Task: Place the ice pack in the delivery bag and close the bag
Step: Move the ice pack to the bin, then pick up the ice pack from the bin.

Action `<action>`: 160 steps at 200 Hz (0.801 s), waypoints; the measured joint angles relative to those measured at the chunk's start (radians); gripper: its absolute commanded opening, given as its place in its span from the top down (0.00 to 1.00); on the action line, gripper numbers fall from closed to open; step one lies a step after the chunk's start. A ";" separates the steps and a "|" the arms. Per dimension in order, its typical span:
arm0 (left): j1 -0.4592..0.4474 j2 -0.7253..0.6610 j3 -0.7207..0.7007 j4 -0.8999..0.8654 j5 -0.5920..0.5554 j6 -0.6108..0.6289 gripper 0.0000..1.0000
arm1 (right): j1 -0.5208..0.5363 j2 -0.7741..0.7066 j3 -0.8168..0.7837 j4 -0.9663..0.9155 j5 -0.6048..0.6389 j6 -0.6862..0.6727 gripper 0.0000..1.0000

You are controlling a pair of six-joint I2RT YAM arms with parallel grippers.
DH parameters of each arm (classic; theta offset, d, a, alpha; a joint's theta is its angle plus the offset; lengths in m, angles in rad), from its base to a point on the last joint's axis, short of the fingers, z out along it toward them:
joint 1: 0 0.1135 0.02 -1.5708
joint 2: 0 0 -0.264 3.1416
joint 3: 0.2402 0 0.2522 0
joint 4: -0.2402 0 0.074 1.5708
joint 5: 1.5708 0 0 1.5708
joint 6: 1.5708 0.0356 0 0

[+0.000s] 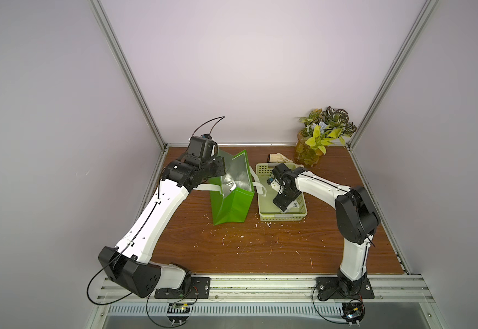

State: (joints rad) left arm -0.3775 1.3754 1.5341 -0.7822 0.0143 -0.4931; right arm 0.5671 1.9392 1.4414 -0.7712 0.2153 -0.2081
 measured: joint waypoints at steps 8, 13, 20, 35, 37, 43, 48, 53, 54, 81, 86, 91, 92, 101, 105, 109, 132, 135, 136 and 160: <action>0.000 0.000 0.000 0.000 0.000 0.000 1.00 | -0.003 0.008 0.005 0.019 0.014 0.017 0.10; 0.000 0.000 0.000 0.000 0.000 0.000 1.00 | -0.006 0.013 0.012 0.028 0.021 0.029 0.10; 0.000 0.000 0.000 0.000 0.000 0.000 1.00 | -0.010 0.023 0.025 0.038 0.033 0.047 0.10; 0.000 0.000 0.000 0.000 0.000 0.000 1.00 | -0.018 0.047 0.060 0.060 0.064 0.081 0.08; 0.000 0.000 0.000 0.000 0.000 0.000 1.00 | -0.019 0.048 0.064 0.062 0.069 0.084 0.08; 0.000 0.000 0.000 0.000 0.000 0.000 1.00 | -0.021 0.050 0.071 0.071 0.079 0.095 0.07; 0.000 0.000 0.000 0.000 0.000 0.000 1.00 | -0.023 0.050 0.075 0.072 0.085 0.100 0.05; 0.000 0.000 0.000 0.000 0.000 0.000 1.00 | -0.025 0.047 0.077 0.072 0.087 0.103 0.04; 0.000 0.000 0.000 0.000 0.000 0.000 1.00 | -0.026 0.045 0.077 0.072 0.088 0.105 0.04; 0.000 0.000 0.000 0.000 0.000 0.004 1.00 | -0.031 -0.013 0.072 0.072 0.076 0.093 0.01; 0.000 0.000 0.000 0.000 0.000 0.004 1.00 | -0.032 -0.031 0.068 0.072 0.068 0.087 0.01; 0.000 0.000 0.000 0.000 0.000 0.005 1.00 | -0.032 -0.051 0.061 0.072 0.062 0.077 0.01; 0.000 0.000 0.000 0.000 0.000 0.005 1.00 | -0.032 -0.057 0.058 0.071 0.059 0.073 0.01; 0.000 0.000 0.000 0.000 0.000 0.006 1.00 | -0.032 -0.095 0.041 0.070 0.041 0.049 0.01; 0.000 0.000 0.000 0.000 0.000 0.007 1.00 | -0.032 -0.108 0.033 0.069 0.037 0.040 0.01; 0.000 0.000 0.000 0.000 0.000 0.008 1.00 | -0.032 -0.122 0.024 0.068 0.032 0.027 0.01; 0.000 0.000 0.000 0.000 0.000 0.009 1.00 | -0.032 -0.150 -0.017 0.047 0.016 -0.045 0.01; 0.000 0.000 0.000 0.000 0.000 0.010 1.00 | -0.032 -0.146 -0.021 0.044 0.016 -0.053 0.01; 0.000 0.000 0.000 0.000 0.000 0.010 1.00 | -0.032 -0.145 -0.022 0.042 0.017 -0.057 0.01; 0.000 0.002 0.000 0.001 0.000 0.011 1.00 | -0.032 -0.092 -0.032 0.019 0.029 -0.132 0.01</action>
State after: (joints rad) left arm -0.3775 1.3777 1.5341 -0.7815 0.0143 -0.4816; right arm 0.5354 1.8469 1.4090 -0.7517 0.2440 -0.3397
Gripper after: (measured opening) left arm 0.050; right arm 0.988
